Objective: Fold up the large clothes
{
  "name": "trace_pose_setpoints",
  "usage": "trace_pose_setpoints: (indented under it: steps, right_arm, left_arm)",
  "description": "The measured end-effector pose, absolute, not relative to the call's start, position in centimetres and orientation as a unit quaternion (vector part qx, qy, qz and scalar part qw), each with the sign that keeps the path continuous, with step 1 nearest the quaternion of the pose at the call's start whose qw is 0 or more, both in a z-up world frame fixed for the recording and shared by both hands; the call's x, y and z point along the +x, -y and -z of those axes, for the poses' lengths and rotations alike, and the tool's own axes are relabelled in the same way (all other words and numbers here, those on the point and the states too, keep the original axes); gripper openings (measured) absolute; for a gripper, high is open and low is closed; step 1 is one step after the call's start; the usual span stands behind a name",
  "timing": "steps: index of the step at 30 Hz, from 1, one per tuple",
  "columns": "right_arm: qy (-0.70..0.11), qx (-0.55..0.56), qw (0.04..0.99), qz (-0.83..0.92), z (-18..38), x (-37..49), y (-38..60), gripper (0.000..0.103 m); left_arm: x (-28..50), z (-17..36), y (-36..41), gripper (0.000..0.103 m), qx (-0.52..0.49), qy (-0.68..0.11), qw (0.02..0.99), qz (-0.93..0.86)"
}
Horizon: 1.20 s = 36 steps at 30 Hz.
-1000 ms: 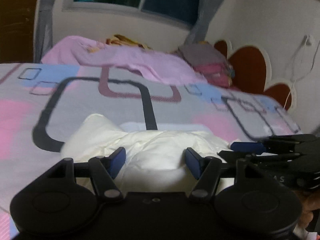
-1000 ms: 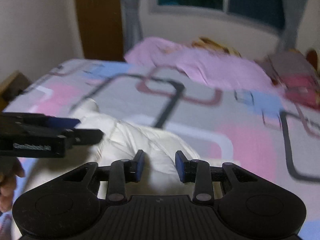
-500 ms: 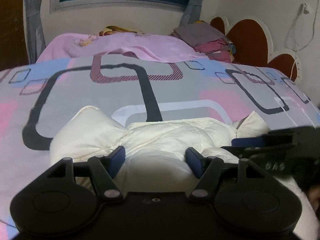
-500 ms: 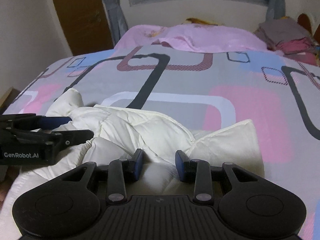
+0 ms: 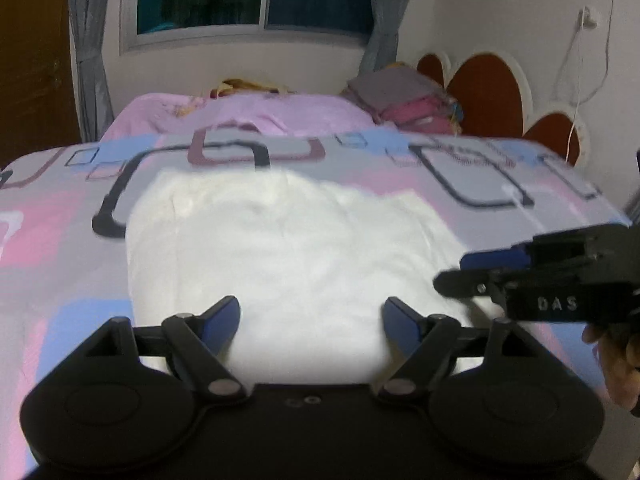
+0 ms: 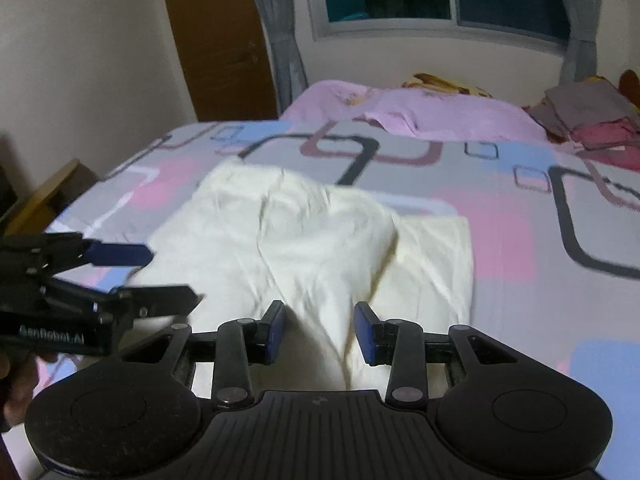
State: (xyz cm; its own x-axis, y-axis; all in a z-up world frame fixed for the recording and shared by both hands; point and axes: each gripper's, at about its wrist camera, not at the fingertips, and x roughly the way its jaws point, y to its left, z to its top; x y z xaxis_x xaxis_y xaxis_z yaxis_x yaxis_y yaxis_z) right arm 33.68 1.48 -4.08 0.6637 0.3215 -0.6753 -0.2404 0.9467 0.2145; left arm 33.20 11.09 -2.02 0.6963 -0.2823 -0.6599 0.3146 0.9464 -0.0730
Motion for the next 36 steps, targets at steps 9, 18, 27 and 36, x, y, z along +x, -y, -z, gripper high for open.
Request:
trace_pose_setpoints:
  steps: [9,18,27,36]
  right_arm:
    - [-0.385,0.072,0.910,-0.139,9.3,32.7,-1.8,0.048]
    - [-0.383,0.066,0.914,-0.120,7.0,31.3,-1.4,0.048]
    - [-0.352,0.081,0.920,-0.150,5.5,25.1,-0.2,0.048]
    - [-0.386,0.065,0.909,-0.145,8.0,25.1,-0.8,0.048]
  left_arm:
    - [32.5,5.3,-11.2,0.080,0.036,-0.358,0.922,0.142]
    - [30.9,4.1,-11.4,0.078,0.036,-0.354,0.926,0.128]
    - [24.9,3.1,-13.7,0.069,-0.013,-0.340,0.933,0.113]
    - [24.5,5.5,-13.8,0.068,-0.014,-0.364,0.927,0.089]
